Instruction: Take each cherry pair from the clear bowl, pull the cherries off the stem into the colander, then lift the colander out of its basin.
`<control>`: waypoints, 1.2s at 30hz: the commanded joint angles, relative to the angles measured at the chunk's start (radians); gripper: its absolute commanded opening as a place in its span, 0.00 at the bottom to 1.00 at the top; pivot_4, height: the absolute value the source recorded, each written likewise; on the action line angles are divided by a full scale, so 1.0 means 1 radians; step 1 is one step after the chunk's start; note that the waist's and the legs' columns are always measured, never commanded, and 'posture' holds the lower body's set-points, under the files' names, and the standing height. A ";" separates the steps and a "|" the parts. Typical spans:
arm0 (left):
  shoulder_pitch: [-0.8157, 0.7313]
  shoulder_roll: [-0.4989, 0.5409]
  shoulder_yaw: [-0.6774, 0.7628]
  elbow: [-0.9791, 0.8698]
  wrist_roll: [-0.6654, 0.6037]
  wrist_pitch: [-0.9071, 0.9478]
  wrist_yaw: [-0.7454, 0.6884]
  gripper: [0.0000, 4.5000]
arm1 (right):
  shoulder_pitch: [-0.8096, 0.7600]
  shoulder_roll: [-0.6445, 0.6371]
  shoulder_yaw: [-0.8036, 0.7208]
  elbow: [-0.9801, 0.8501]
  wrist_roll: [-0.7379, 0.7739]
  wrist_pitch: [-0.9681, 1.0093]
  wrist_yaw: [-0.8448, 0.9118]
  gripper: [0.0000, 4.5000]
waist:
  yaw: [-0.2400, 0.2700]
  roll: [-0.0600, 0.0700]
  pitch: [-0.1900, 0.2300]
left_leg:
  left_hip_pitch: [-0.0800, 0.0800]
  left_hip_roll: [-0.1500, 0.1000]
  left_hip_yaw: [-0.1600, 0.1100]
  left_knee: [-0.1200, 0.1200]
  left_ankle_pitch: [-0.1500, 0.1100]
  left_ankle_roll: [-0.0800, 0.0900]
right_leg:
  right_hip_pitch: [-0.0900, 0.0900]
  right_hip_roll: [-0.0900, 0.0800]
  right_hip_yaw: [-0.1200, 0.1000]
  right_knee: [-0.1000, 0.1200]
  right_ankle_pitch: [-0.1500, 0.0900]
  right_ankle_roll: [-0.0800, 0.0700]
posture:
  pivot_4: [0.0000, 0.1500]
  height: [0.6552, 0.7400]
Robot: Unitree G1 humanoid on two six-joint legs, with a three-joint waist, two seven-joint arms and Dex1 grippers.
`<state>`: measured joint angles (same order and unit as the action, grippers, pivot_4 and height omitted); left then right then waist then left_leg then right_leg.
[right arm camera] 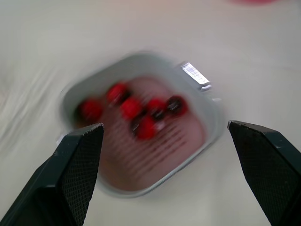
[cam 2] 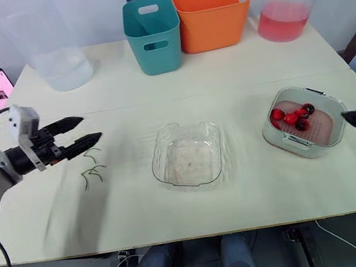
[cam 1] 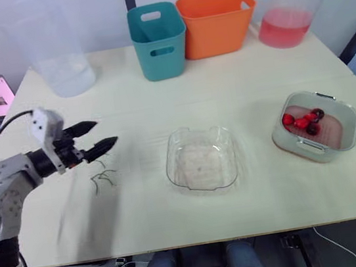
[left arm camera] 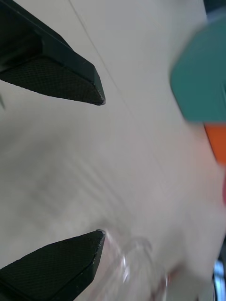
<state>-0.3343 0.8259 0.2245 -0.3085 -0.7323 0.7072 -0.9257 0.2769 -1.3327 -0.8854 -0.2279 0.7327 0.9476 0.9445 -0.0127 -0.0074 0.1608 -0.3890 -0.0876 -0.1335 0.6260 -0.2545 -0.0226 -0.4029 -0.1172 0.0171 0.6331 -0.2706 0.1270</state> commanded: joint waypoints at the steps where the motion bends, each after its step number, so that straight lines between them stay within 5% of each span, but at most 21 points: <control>1: -0.025 0.058 -0.043 -0.164 -0.092 0.063 -0.077 0.99 | -0.043 -0.101 0.097 0.018 -0.023 -0.034 0.148 1.00 | 0.000 0.000 0.000 | 0.000 0.001 0.000 0.000 0.000 0.000 | 0.001 0.001 -0.001 -0.001 0.000 0.000 | 1.00 1.00; 4: -0.048 0.102 -0.084 -0.231 -0.123 0.068 -0.151 0.99 | -0.120 -0.167 0.243 0.024 -0.040 -0.105 0.201 1.00 | 0.000 0.000 0.000 | 0.000 0.001 0.001 0.000 -0.002 0.003 | 0.001 0.000 -0.001 -0.002 0.000 0.000 | 1.00 1.00; 8: -0.099 0.091 -0.127 -0.277 -0.118 0.048 -0.154 1.00 | -0.179 -0.170 0.411 0.001 -0.121 -0.193 0.211 0.62 | 0.005 0.000 0.001 | -0.001 0.000 0.001 0.002 -0.002 0.003 | 0.001 -0.001 -0.001 -0.002 0.000 0.000 | 1.00 1.00; 31: -0.130 0.076 -0.195 -0.360 -0.150 0.063 -0.102 1.00 | -0.419 -0.057 0.754 0.043 -0.317 -0.233 0.183 0.62 | 0.002 0.000 0.001 | -0.001 -0.001 0.000 0.002 -0.002 0.002 | 0.001 -0.001 0.000 -0.002 0.000 0.000 | 1.00 1.00; 36: -0.142 0.079 -0.196 -0.352 -0.148 0.064 -0.101 1.00 | -0.434 -0.047 0.766 0.050 -0.335 -0.234 0.190 0.13 | 0.002 0.000 0.001 | -0.001 -0.001 0.000 0.002 -0.002 0.002 | 0.001 -0.001 0.000 -0.002 0.000 0.000 | 1.00 1.00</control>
<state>-0.4615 0.8941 0.0174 -0.6508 -0.8814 0.7794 -1.0231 -0.1380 -1.3837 -0.1123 -0.1788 0.4115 0.7161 1.1316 -0.0106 -0.0069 0.1614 -0.3901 -0.0881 -0.1337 0.6286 -0.2561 -0.0201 -0.4020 -0.1180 0.0169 0.6313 -0.2706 0.1272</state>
